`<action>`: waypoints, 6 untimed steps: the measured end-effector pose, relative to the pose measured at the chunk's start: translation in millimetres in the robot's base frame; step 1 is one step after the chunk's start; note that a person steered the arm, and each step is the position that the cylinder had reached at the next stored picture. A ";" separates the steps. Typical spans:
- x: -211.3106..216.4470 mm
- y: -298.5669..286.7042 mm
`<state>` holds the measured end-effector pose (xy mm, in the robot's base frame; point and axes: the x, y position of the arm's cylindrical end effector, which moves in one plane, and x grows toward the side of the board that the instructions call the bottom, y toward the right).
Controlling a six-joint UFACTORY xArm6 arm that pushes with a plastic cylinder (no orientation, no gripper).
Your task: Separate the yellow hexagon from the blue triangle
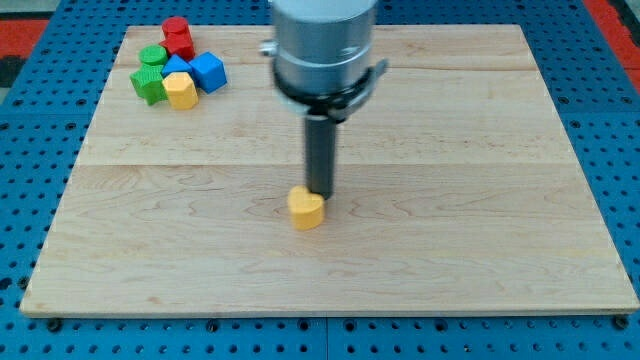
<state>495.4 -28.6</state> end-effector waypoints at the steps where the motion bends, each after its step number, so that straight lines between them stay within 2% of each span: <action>1: 41.0 -14.3; 2: 30.3 -14.1; 3: -34.6 -77.0; 4: -104.4 -188.2; 5: -134.8 -197.0; 6: -145.9 -173.5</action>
<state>349.6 -202.1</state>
